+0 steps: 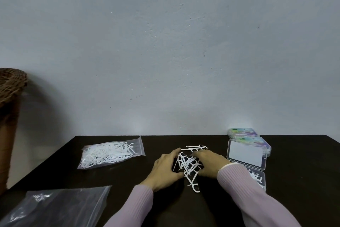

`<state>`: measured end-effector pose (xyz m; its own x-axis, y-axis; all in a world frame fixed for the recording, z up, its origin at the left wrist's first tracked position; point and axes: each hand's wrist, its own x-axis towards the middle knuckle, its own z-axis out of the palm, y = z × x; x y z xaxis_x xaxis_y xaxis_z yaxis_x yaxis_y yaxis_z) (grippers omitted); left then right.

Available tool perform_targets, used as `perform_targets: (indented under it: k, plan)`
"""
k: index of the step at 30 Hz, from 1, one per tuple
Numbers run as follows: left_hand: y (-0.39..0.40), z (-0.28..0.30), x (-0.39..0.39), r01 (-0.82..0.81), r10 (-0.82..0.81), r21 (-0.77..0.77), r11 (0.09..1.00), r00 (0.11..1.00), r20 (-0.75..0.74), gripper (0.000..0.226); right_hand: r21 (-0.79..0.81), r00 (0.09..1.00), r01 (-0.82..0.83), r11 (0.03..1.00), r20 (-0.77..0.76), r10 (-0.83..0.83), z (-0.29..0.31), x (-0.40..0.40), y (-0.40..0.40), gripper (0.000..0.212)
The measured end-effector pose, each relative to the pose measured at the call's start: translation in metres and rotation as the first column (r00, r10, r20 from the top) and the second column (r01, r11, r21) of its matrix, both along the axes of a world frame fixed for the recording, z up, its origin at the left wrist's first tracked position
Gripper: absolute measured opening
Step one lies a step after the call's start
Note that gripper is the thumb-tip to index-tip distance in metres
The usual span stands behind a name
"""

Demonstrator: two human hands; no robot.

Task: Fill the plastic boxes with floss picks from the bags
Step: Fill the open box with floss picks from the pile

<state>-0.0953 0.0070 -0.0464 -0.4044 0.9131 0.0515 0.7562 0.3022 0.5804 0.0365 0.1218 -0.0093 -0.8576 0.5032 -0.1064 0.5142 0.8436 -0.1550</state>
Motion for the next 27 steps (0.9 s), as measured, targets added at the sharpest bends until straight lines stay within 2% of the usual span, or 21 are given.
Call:
perform_targets:
  k: [3,5,8,10,13,17,22,27]
  plan:
    - [0.001,0.000,0.002,0.042,-0.045,0.045,0.998,0.997,0.067,0.074,0.027,0.998,-0.034,0.999,-0.057,0.035,0.001,0.002,0.002,0.061]
    - [0.001,0.000,0.002,0.059,-0.072,0.078,0.995,0.981,0.178,0.072,0.061,0.995,-0.079,0.995,-0.054,0.082,-0.001,0.001,0.005,0.067]
    - [-0.003,0.003,0.004,0.059,-0.081,0.090,0.994,0.963,0.257,0.070,-0.060,0.991,-0.131,0.989,-0.038,0.129,-0.005,-0.001,0.007,0.067]
    - [-0.004,0.005,0.006,0.058,-0.082,0.102,0.993,0.966,0.245,0.069,-0.054,0.989,-0.145,0.988,-0.036,0.143,-0.006,0.000,0.005,0.062]
    - [-0.007,0.005,0.009,0.059,-0.091,0.148,0.987,0.971,0.221,0.066,0.088,0.987,-0.157,0.984,-0.007,0.158,-0.003,0.005,0.003,0.047]
    - [-0.012,0.008,0.014,0.050,-0.068,0.140,0.989,0.989,0.129,0.075,0.176,0.991,-0.131,0.976,-0.014,0.136,-0.004,0.011,0.004,0.033]
    - [-0.019,0.013,0.019,0.156,-0.149,-0.055,0.986,0.982,0.116,0.101,0.195,0.993,-0.111,0.975,-0.024,0.118,-0.003,0.020,0.002,0.029]
    - [-0.017,0.011,0.019,0.144,-0.144,0.011,0.990,0.985,0.092,0.088,0.162,0.986,-0.159,0.974,-0.032,0.166,0.001,0.025,-0.006,0.031]
